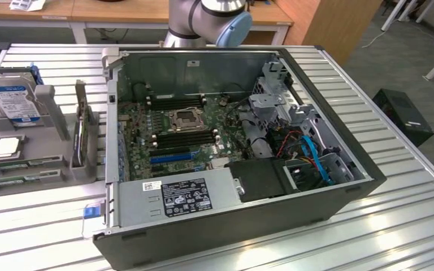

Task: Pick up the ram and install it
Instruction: 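Pick up the ram and move it above insertion slot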

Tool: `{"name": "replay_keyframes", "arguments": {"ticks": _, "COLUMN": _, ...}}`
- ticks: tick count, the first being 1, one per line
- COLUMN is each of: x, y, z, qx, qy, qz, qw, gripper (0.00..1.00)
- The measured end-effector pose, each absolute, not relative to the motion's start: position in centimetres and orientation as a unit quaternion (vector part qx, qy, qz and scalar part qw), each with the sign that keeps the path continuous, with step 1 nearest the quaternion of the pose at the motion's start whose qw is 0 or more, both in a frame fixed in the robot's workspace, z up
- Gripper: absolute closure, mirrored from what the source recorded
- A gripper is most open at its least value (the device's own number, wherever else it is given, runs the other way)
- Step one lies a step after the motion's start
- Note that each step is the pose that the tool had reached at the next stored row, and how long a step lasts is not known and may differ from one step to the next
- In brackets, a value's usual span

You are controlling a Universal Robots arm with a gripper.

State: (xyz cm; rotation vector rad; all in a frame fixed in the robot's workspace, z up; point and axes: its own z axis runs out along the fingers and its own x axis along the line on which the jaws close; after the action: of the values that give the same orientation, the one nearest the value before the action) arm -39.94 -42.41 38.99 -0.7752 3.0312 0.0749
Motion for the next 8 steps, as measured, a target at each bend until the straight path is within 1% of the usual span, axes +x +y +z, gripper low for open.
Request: {"name": "replay_keyframes", "arguments": {"ticks": 8, "x": -39.94, "y": -42.41, "z": 38.98, "qx": -0.317, "qy": 0.948, "qz": 0.024, "qw": 0.004, "gripper": 0.89}}
